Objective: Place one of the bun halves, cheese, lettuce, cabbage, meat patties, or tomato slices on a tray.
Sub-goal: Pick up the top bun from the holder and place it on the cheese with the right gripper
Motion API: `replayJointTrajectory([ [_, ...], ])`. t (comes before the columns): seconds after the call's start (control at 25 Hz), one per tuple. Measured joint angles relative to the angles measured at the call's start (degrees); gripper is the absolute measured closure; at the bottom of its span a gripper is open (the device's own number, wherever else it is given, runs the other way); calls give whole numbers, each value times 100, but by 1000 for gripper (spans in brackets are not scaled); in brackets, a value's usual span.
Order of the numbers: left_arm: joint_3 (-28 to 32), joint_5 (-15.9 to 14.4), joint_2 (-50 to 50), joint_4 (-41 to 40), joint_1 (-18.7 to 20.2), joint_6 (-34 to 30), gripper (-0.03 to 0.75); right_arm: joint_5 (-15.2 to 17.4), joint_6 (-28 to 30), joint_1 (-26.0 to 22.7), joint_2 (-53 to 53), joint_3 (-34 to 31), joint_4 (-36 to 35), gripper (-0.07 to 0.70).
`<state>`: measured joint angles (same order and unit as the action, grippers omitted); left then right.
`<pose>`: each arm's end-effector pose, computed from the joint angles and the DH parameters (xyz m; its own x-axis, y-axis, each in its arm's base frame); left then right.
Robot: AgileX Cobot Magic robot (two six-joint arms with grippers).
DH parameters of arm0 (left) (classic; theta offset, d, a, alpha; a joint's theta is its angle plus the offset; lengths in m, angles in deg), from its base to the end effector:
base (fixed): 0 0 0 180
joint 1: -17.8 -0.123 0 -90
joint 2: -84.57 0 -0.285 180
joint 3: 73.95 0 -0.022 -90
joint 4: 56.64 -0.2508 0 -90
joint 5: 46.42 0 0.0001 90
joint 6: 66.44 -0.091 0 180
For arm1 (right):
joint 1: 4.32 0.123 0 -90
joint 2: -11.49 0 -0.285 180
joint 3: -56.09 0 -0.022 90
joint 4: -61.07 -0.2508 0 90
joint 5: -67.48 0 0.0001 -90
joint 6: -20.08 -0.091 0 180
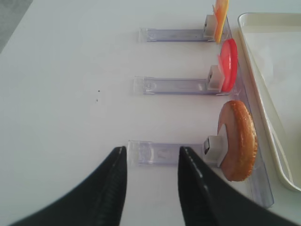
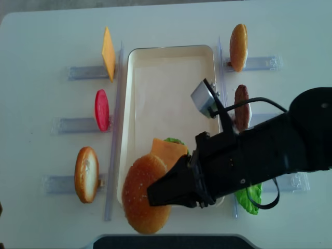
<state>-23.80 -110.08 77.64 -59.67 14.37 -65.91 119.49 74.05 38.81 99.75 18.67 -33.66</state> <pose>-0.0065 0.0039 0.2657 -0.5111 -0.0164 -0.8593 -0.0932 0.9950 0.0364 0.1385 0.2278 0.2516 -0.8974 -0.2549 -0.3600 -0.4168 0.2228 0.8813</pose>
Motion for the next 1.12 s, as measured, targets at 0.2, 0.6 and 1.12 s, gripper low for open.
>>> replayJointTrajectory([
  [0.2, 0, 0, 0, 0, 0, 0, 433, 484, 1052, -111, 936, 0, -684, 436],
  [0.6, 0, 0, 0, 0, 0, 0, 433, 1282, 2017, -1335, 1902, 0, -840, 436],
  [1.12, 0, 0, 0, 0, 0, 0, 433, 1251, 2493, -1517, 2276, 5, -845, 436],
])
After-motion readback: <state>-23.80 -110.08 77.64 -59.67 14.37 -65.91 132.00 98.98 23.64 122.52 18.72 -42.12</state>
